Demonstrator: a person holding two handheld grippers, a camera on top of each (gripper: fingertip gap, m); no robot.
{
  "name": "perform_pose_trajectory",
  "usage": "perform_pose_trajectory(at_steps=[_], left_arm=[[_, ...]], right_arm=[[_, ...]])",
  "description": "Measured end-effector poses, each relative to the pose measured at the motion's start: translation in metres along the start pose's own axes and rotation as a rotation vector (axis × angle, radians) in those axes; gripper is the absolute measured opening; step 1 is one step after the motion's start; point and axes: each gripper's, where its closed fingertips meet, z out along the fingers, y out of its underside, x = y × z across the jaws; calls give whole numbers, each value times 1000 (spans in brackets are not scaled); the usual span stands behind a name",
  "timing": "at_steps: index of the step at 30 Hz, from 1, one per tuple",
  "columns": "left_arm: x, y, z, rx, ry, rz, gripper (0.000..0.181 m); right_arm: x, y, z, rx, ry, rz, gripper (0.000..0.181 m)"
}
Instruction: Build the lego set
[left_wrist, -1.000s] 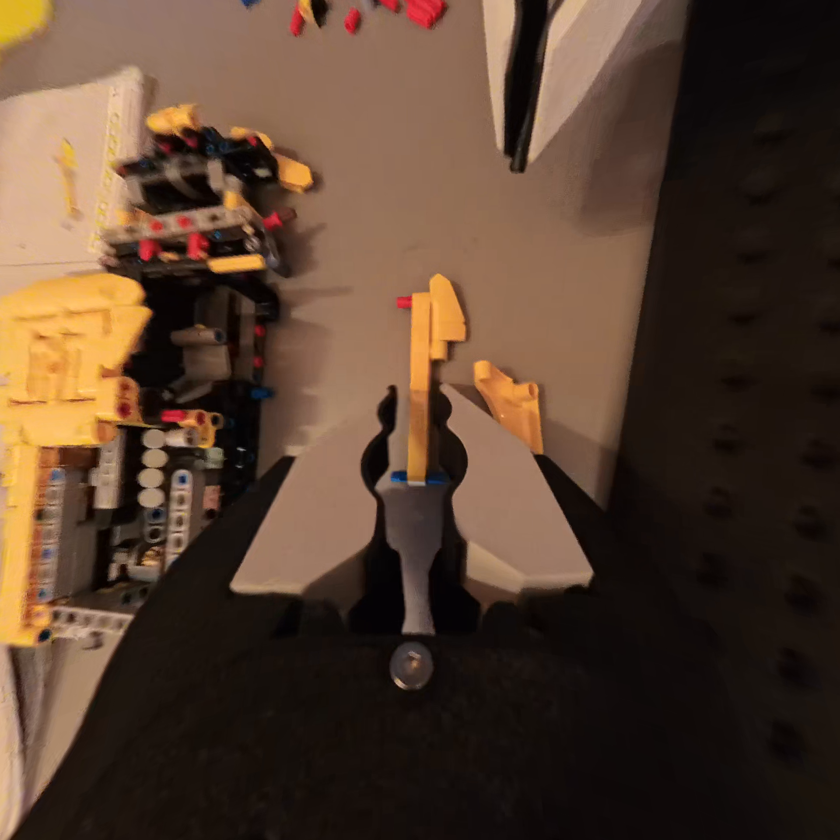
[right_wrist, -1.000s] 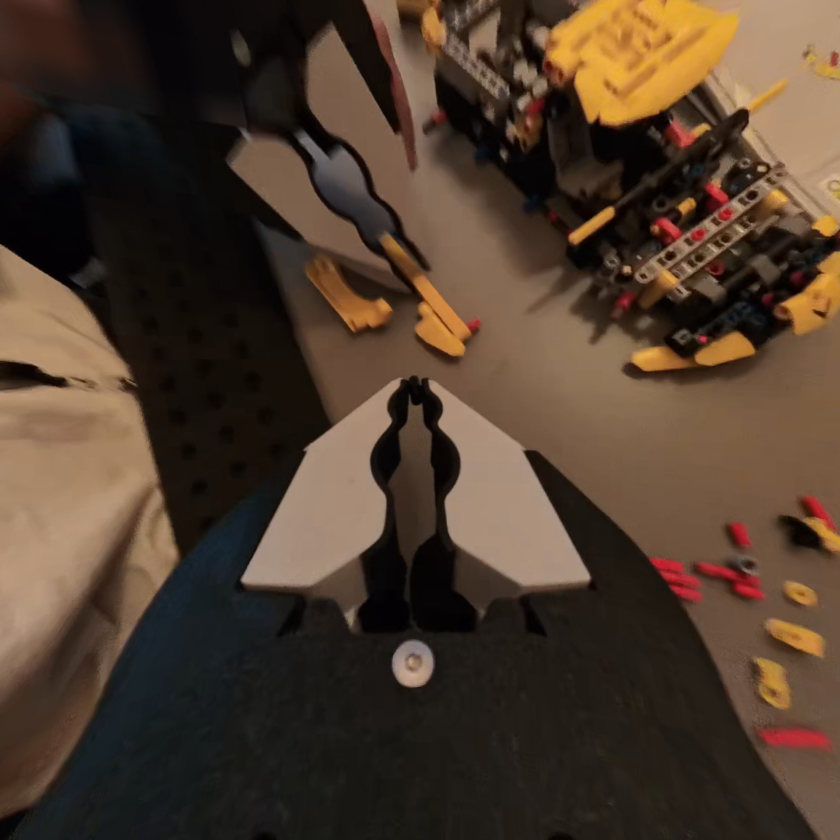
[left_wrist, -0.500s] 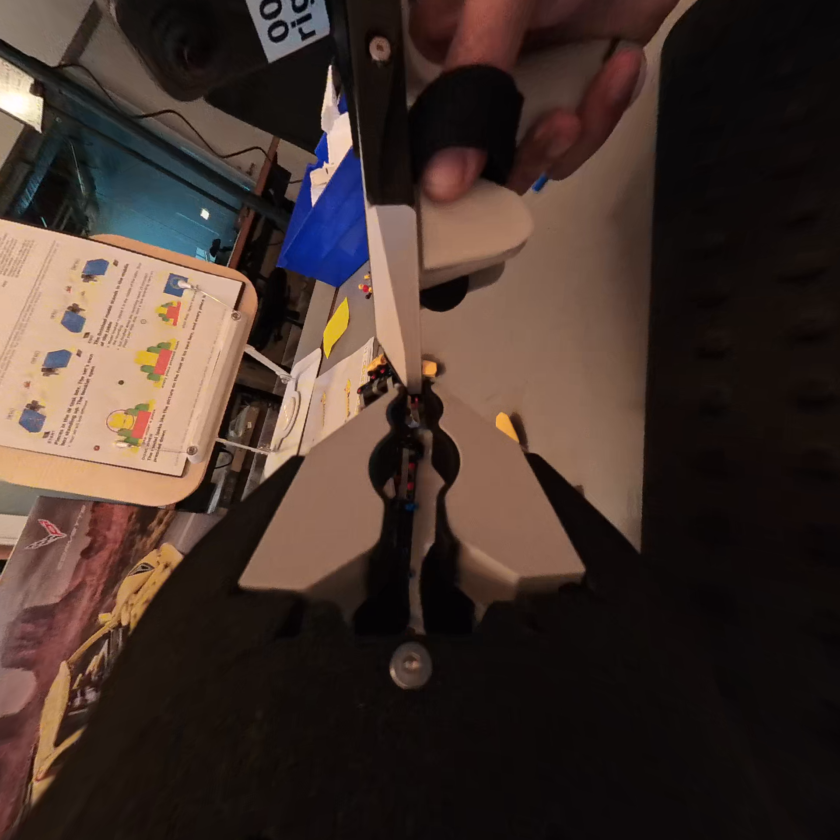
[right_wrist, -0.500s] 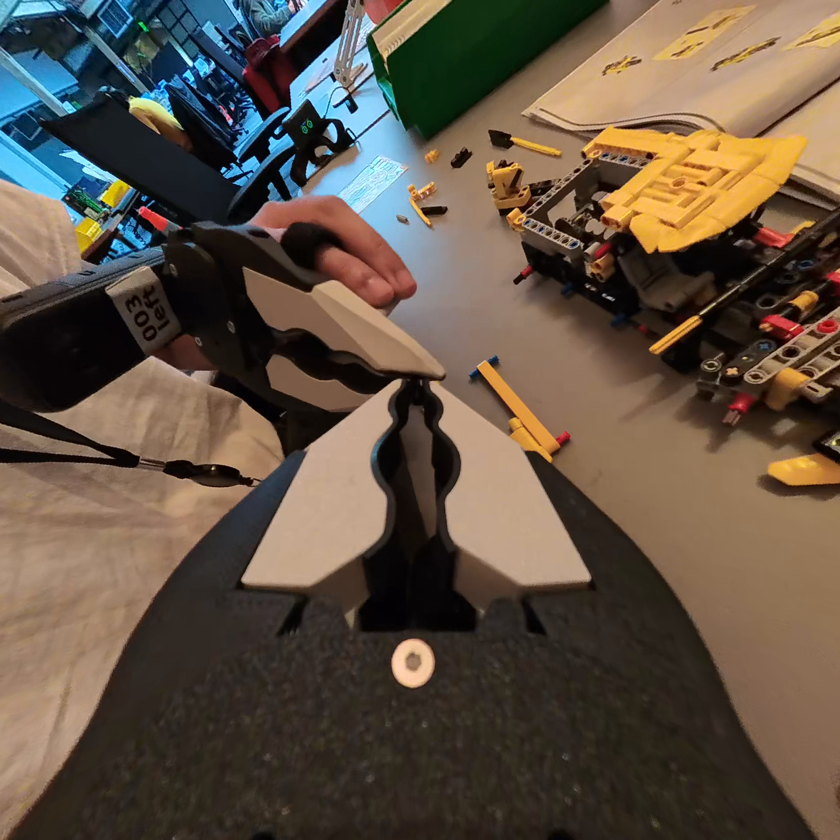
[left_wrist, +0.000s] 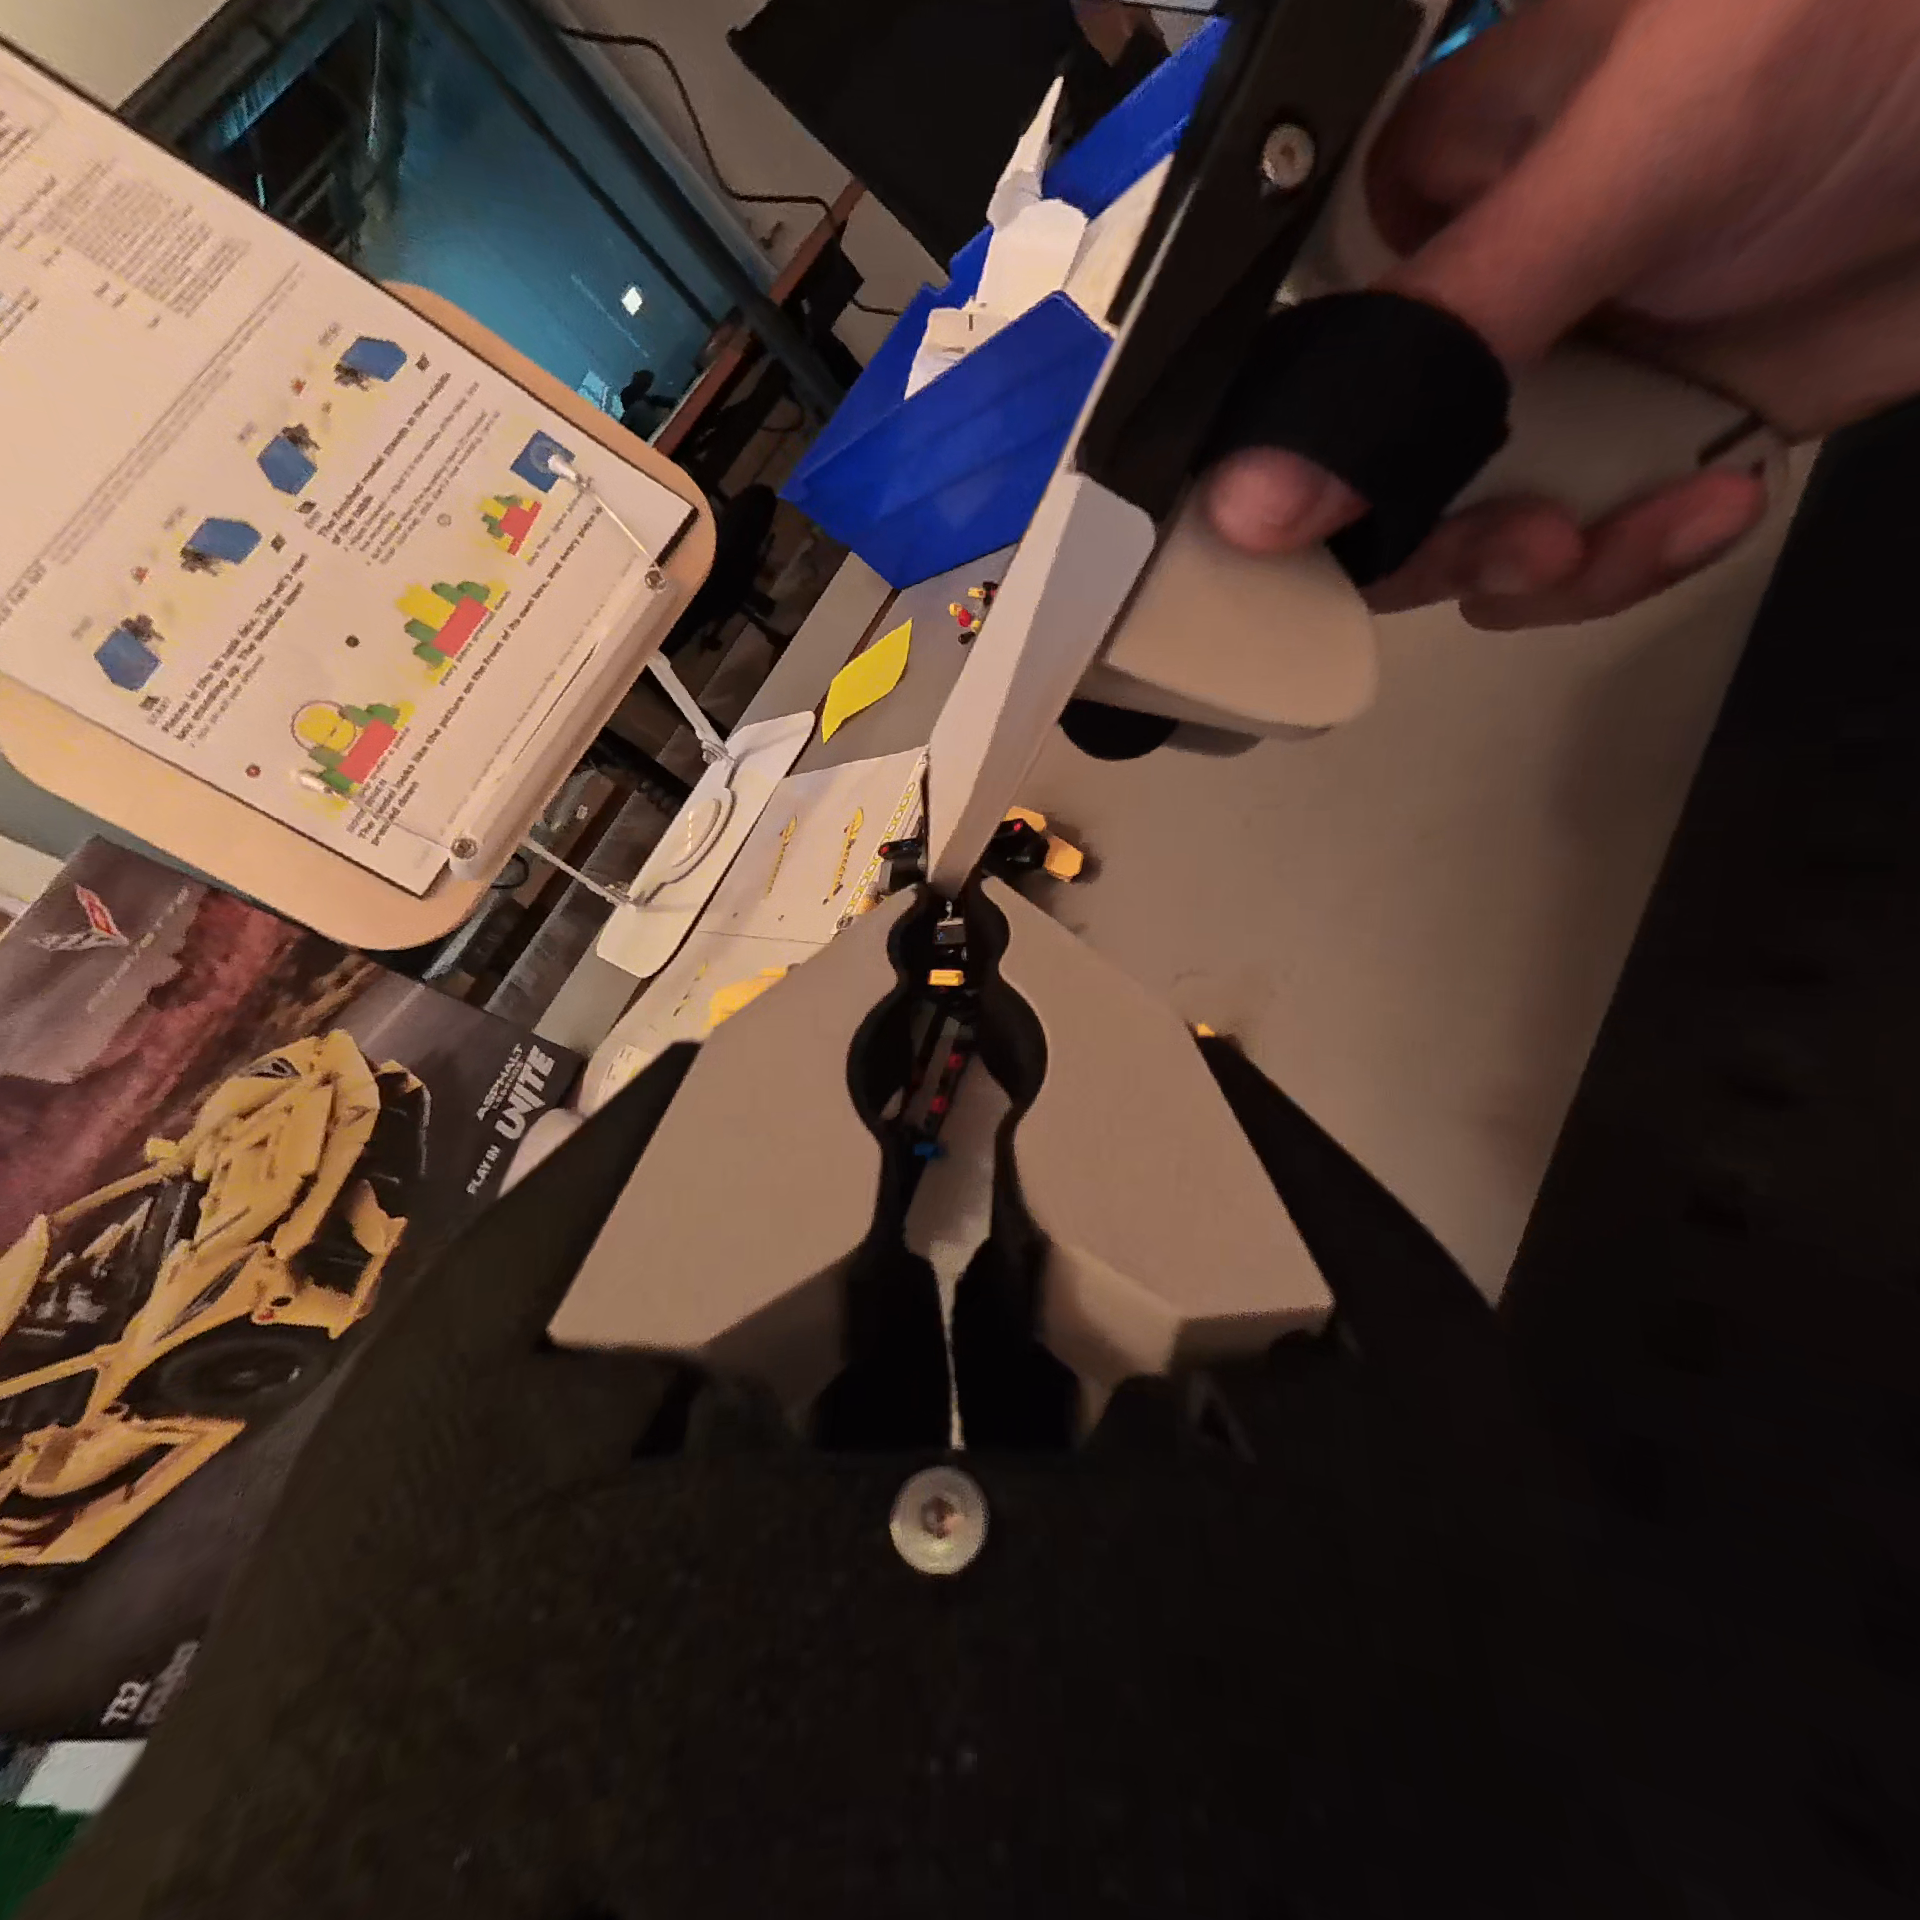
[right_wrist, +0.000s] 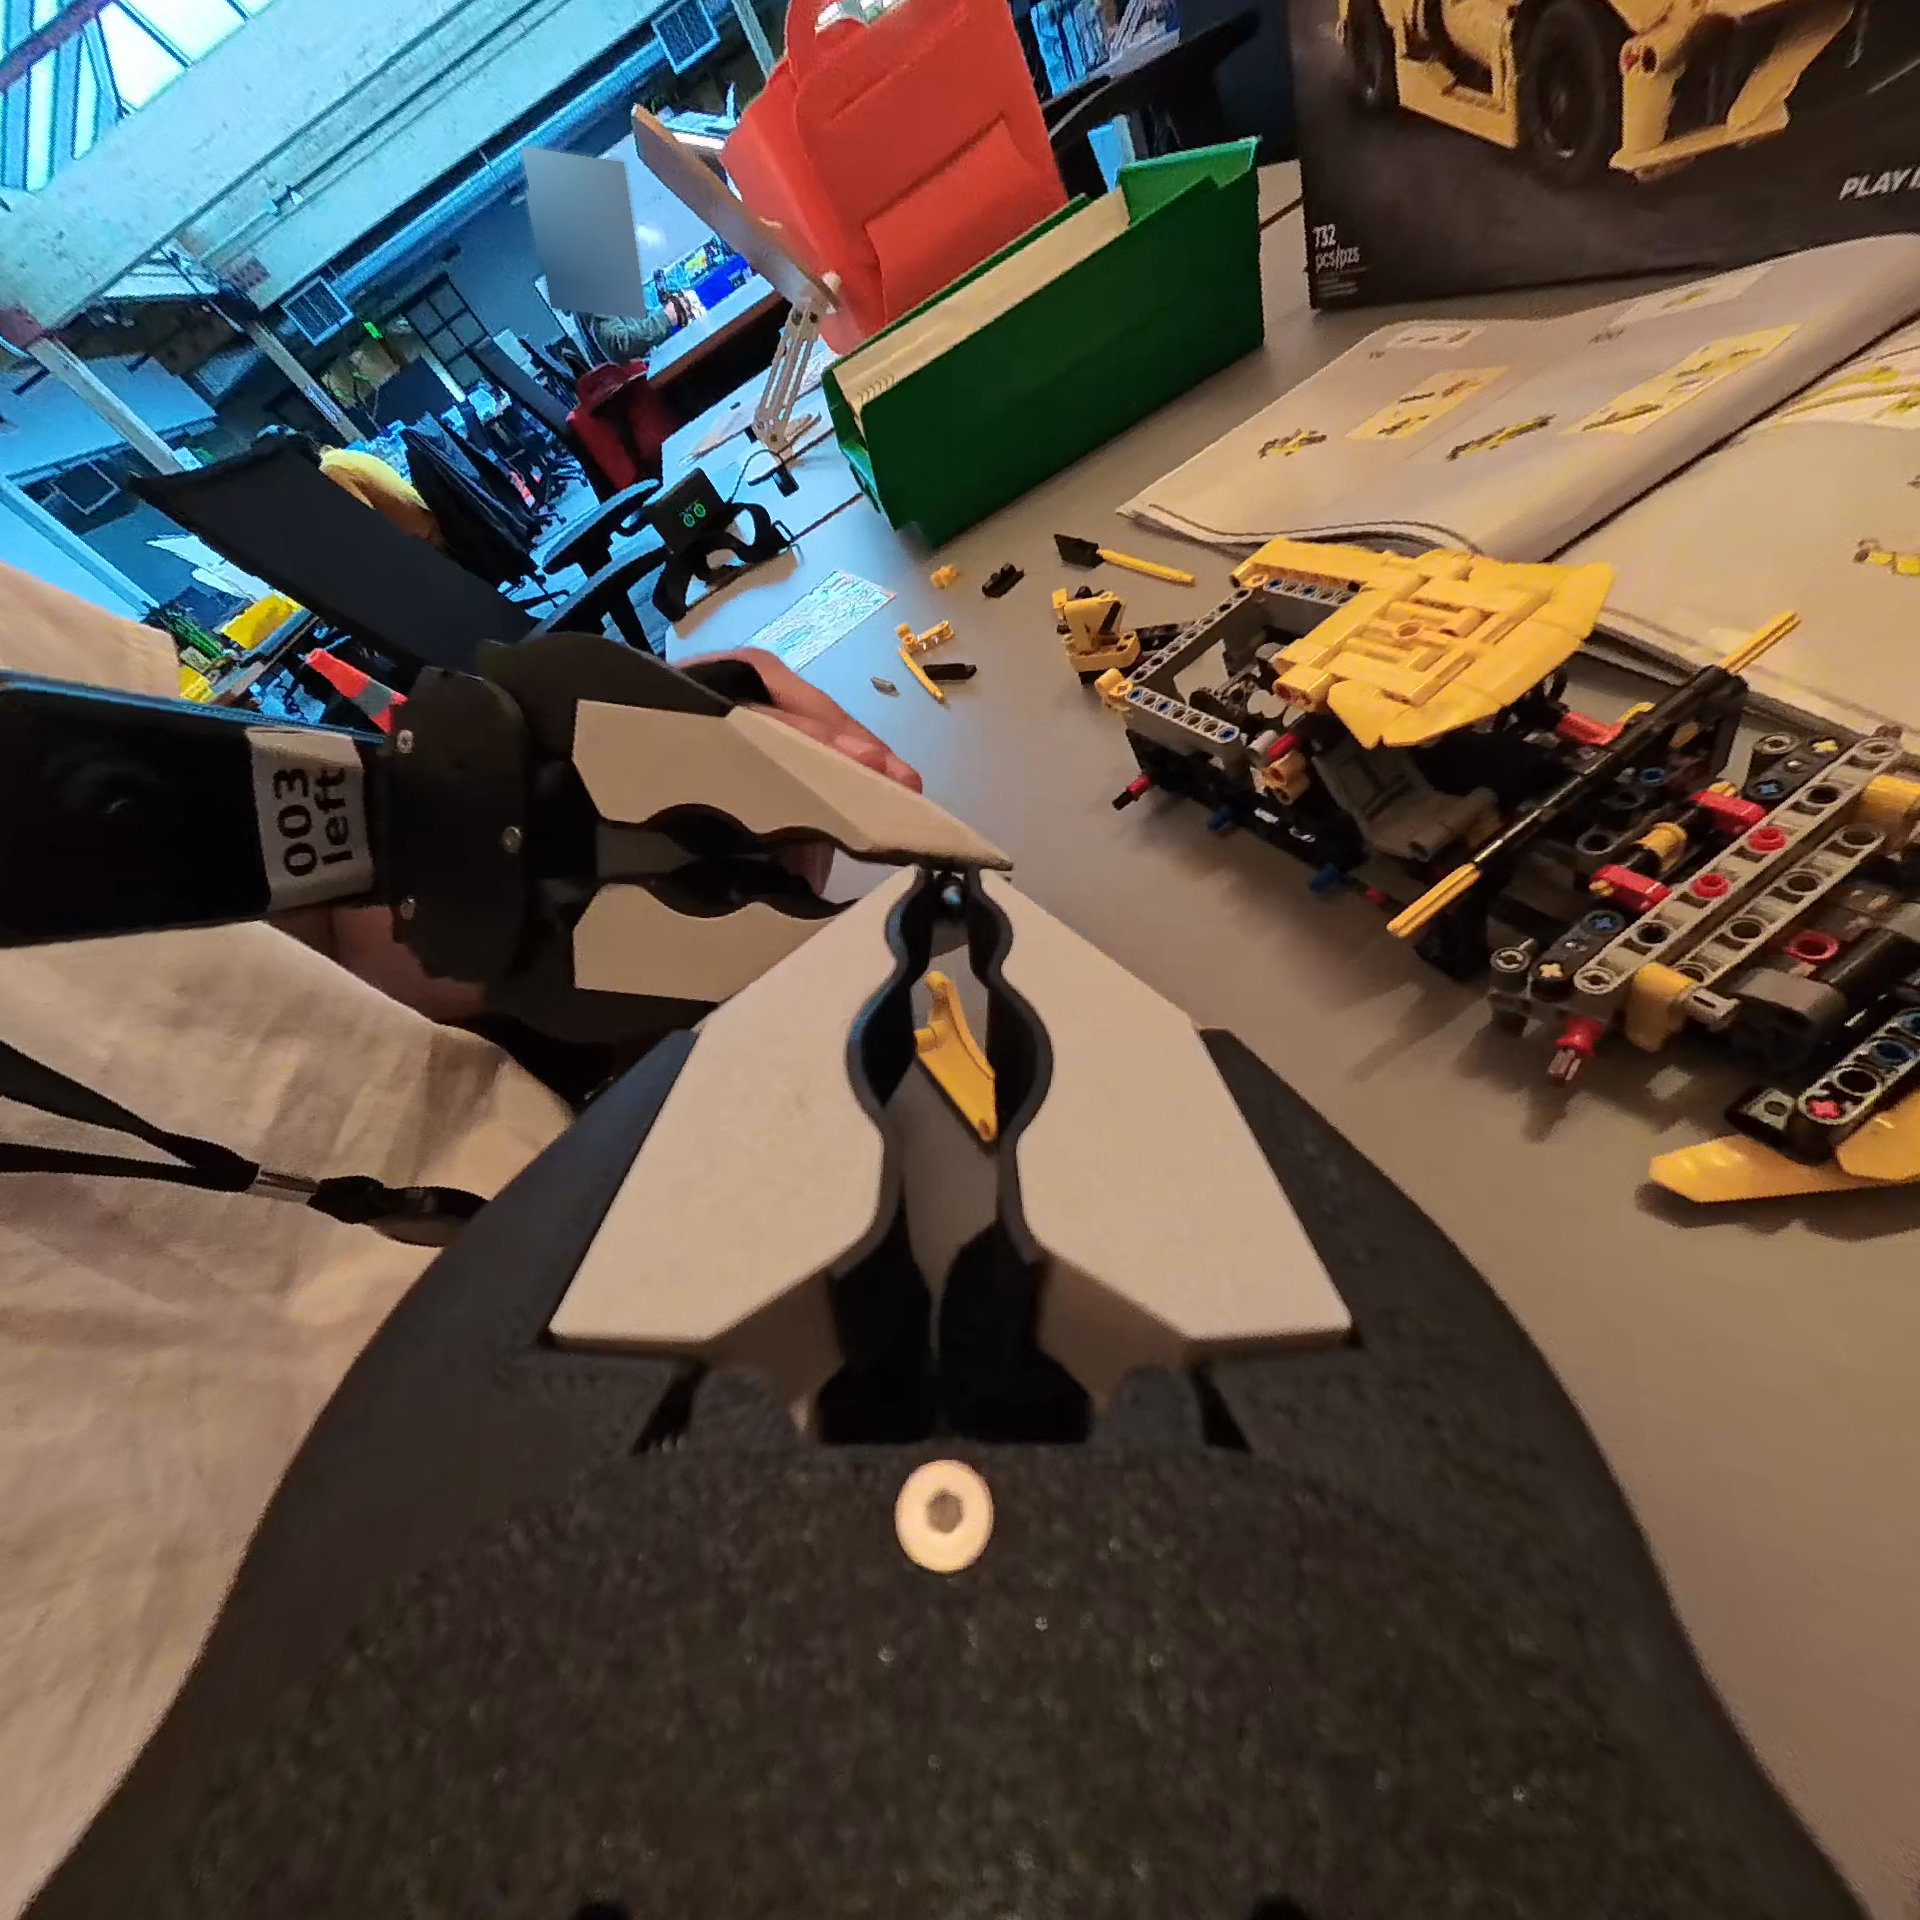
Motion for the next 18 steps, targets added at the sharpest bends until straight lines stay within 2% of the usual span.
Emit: perform_pose_trajectory(at_steps=[7,16,18], left_arm=[[-4,-4,-1,6,-66,-43,2],[6,-3,-1,10,-32,55,4],[6,8,0,-30,-19,86,8]], right_arm=[[-3,-6,-2,40,-25,3,5],[-3,4,-7,-68,-1,-66,4],[3,6,-8,-80,44,-89,4]])
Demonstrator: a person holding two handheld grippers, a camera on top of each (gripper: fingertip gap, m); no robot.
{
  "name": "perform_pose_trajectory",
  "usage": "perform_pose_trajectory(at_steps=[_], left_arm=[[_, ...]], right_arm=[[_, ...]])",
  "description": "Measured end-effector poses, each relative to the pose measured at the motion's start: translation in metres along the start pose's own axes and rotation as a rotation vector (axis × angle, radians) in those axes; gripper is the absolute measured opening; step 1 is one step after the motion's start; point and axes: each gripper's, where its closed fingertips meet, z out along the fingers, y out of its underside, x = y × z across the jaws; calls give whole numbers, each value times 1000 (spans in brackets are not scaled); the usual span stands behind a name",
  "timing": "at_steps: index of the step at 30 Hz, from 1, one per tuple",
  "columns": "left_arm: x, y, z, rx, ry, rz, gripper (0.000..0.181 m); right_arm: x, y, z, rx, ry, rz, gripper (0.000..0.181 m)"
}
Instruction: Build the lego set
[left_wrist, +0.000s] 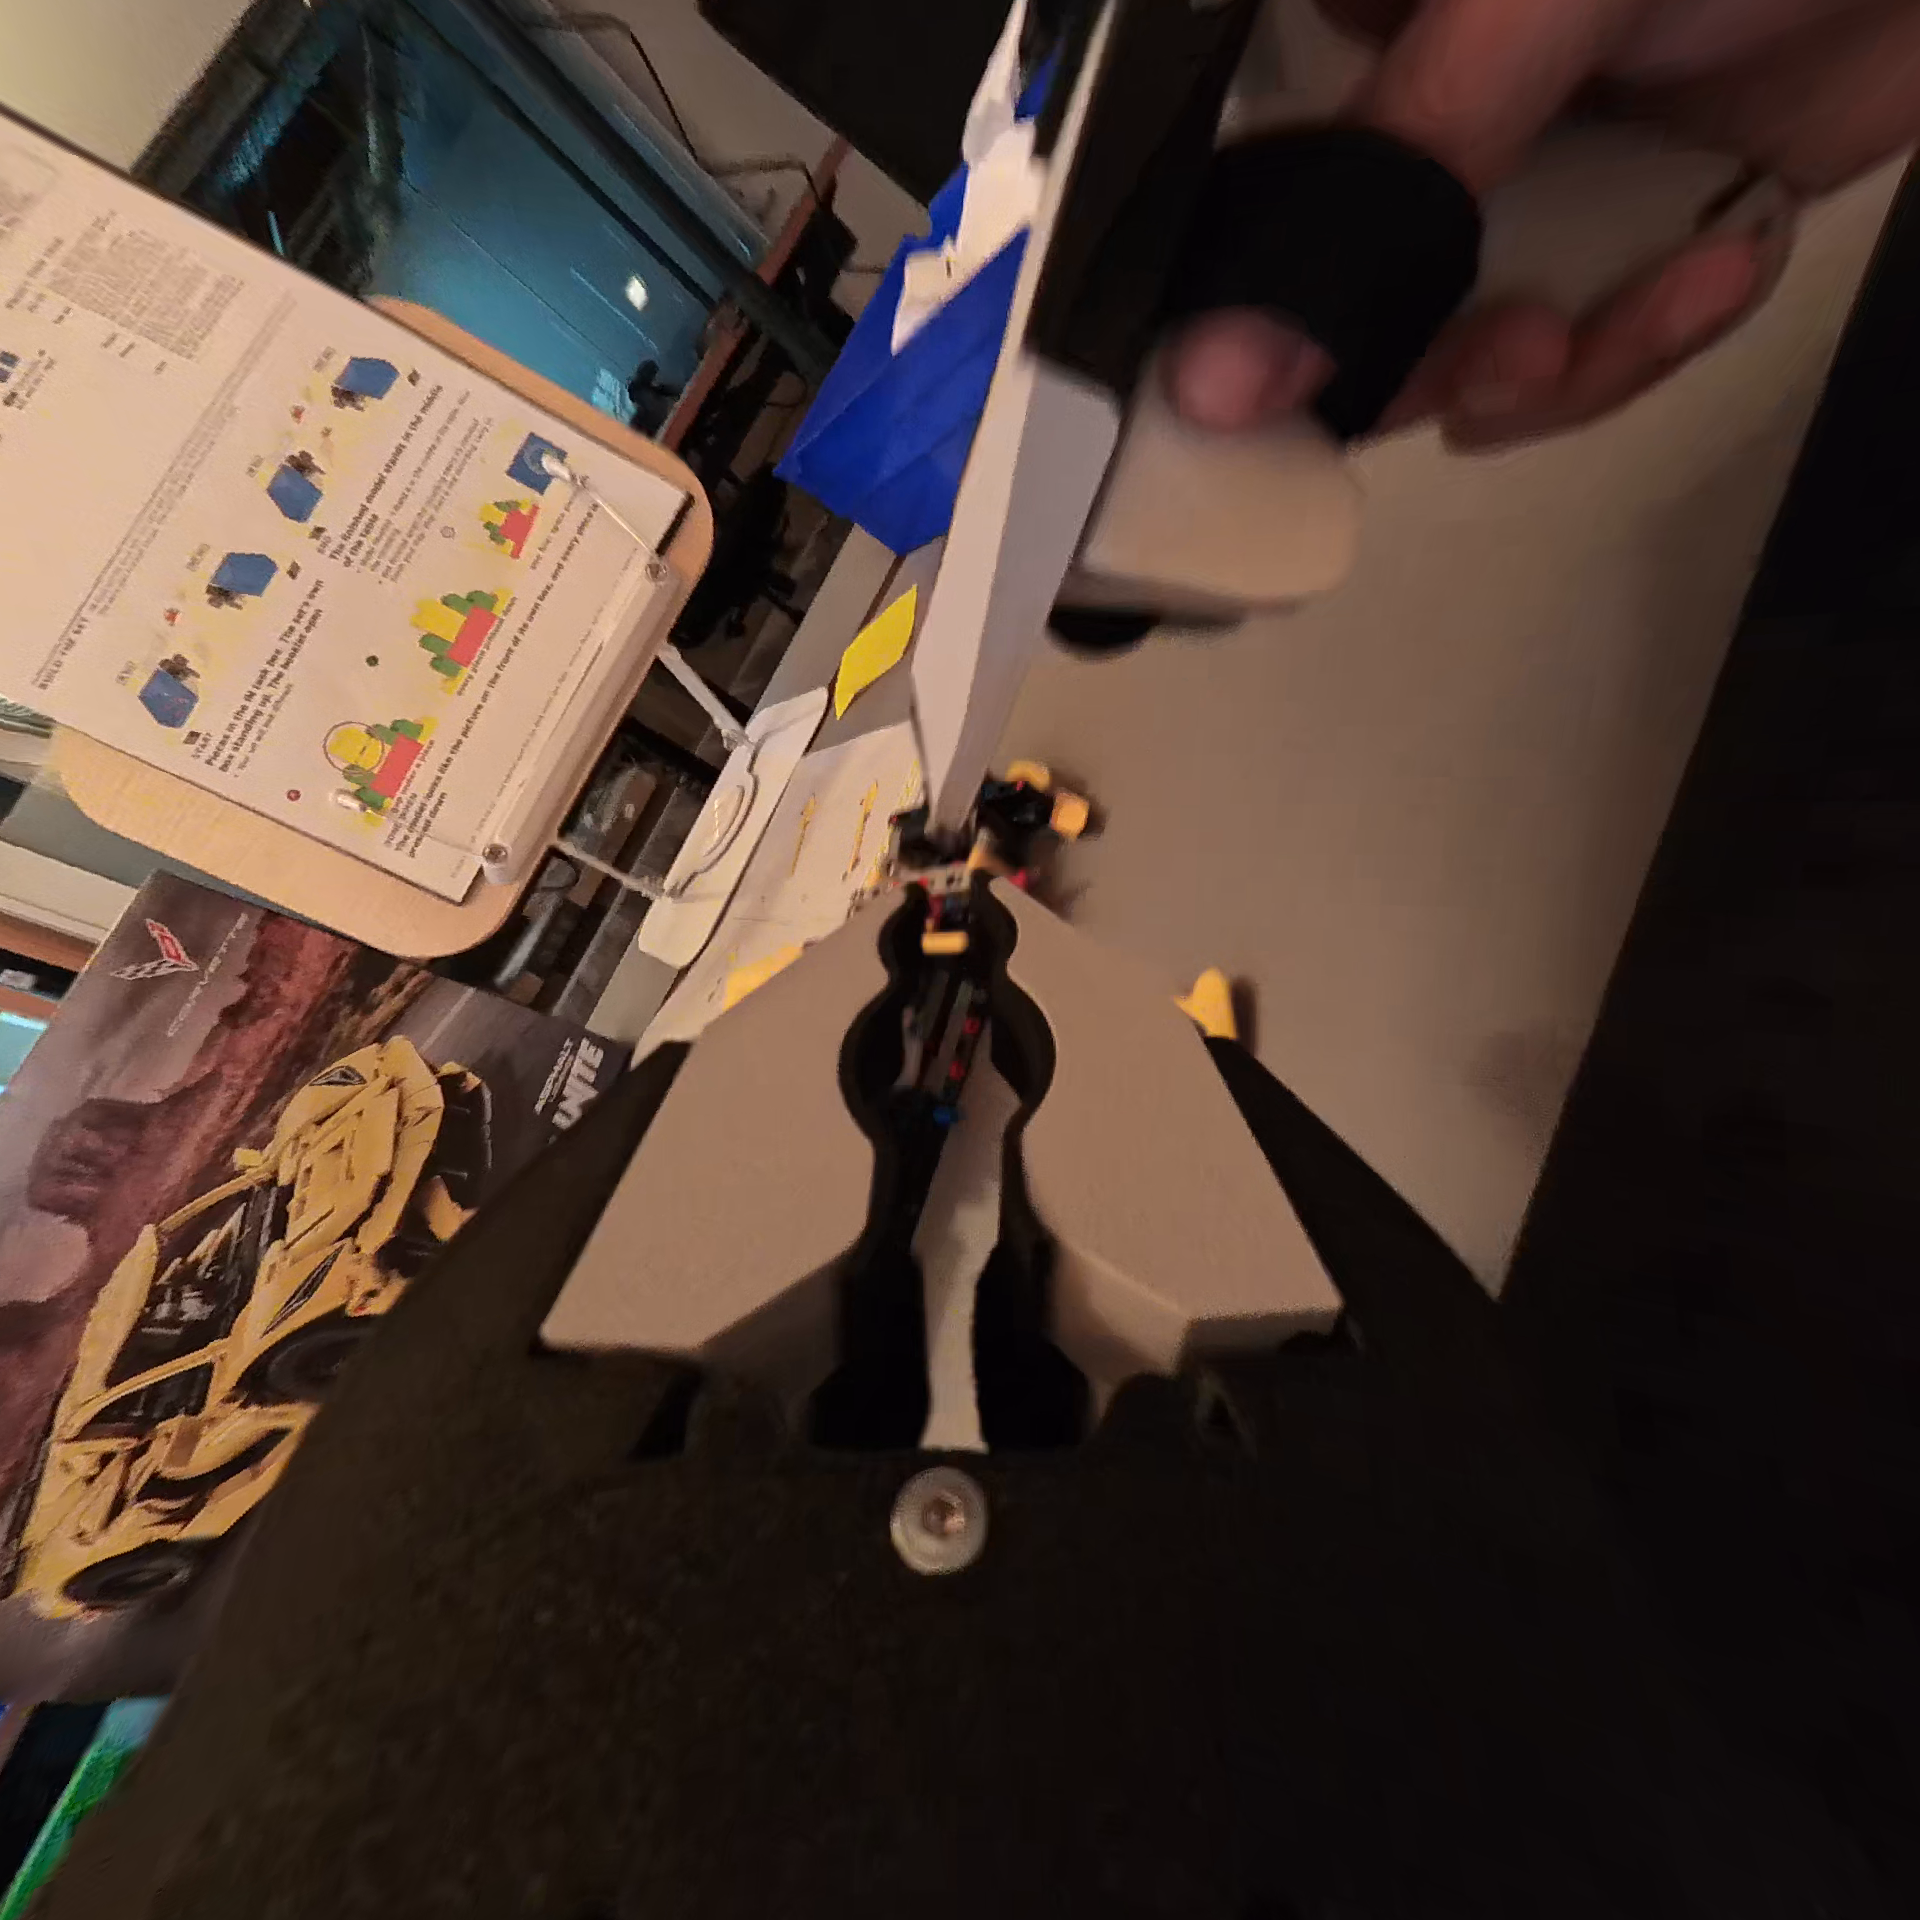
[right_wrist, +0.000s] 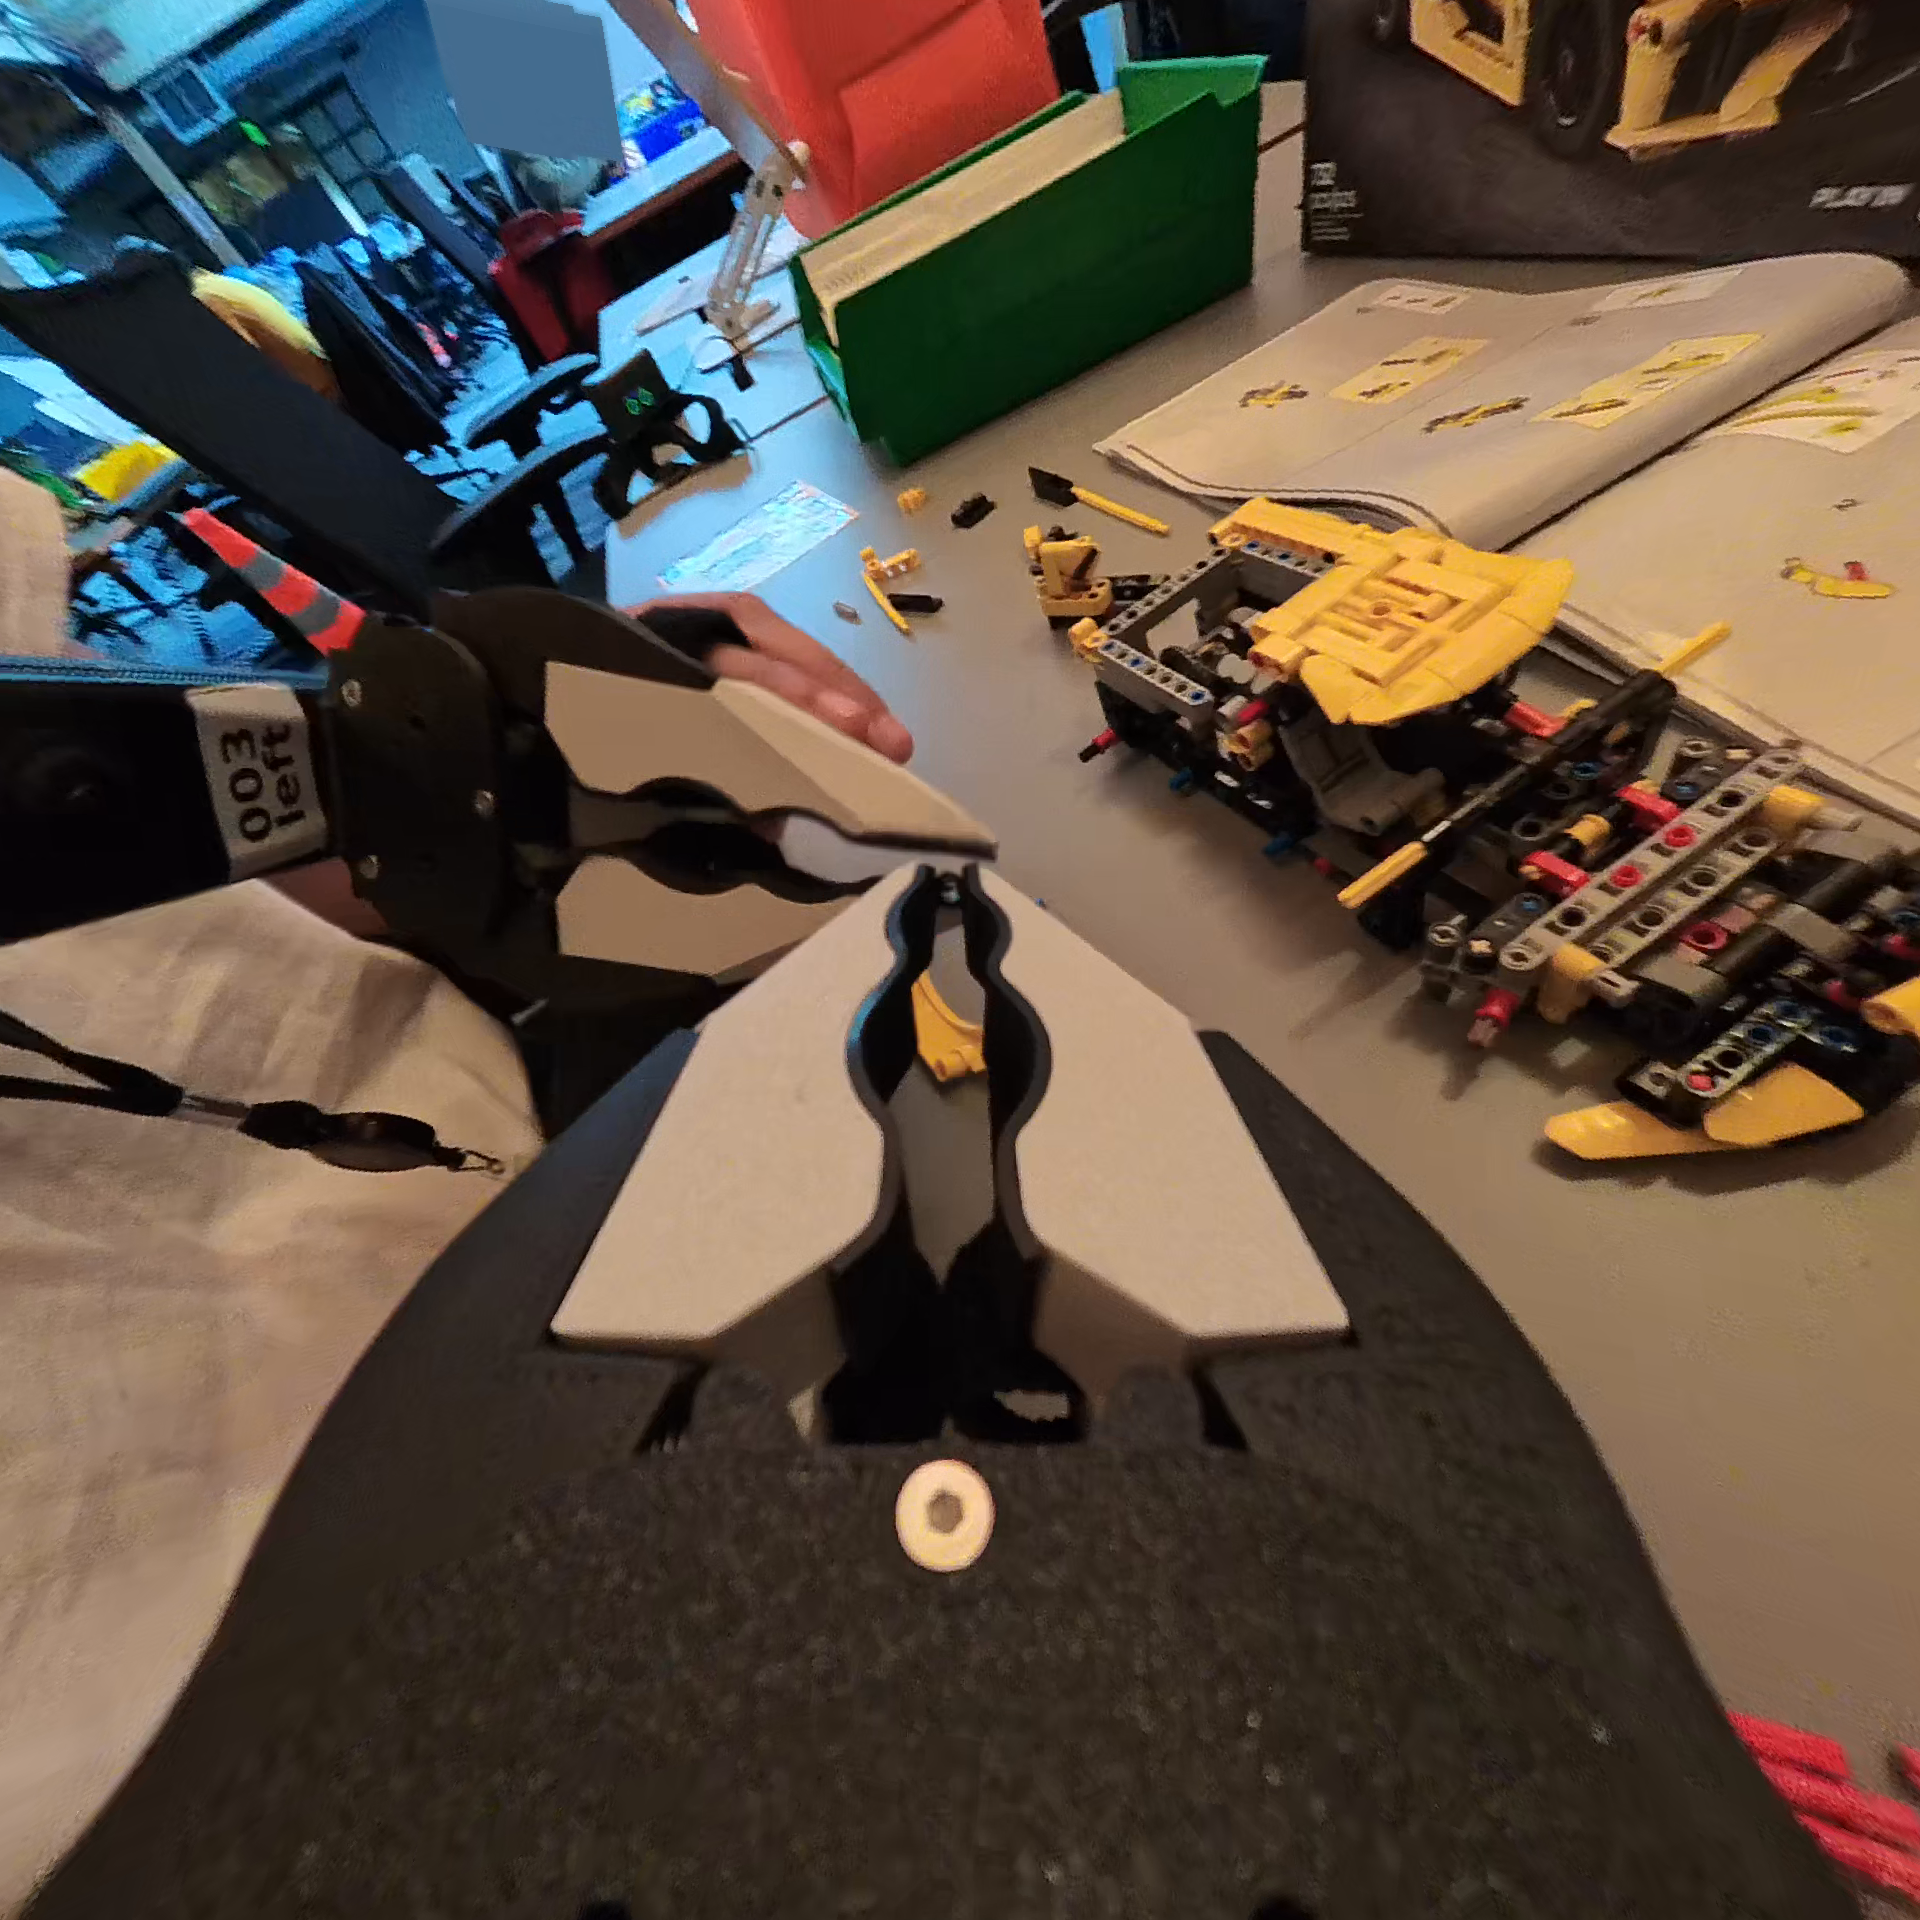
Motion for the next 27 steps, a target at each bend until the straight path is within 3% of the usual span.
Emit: perform_pose_trajectory(at_steps=[3,6,9,15,21,22,27], left_arm=[[-8,36,-2,-62,53,-10,22],[10,70,-6,-197,376,-148,26],[23,78,-9,-315,655,-308,34],[35,79,1,-445,882,-296,36],[50,86,4,-509,961,-307,18],[51,88,7,-508,950,-316,8],[48,87,13,-449,866,-326,7]], right_arm=[[9,6,-4,-13,43,23,4],[22,25,5,-64,118,25,4],[35,30,14,0,186,39,4],[42,23,2,70,195,54,4],[38,18,-2,106,172,47,4],[38,19,-2,103,169,48,4],[42,15,-6,132,191,57,4]])
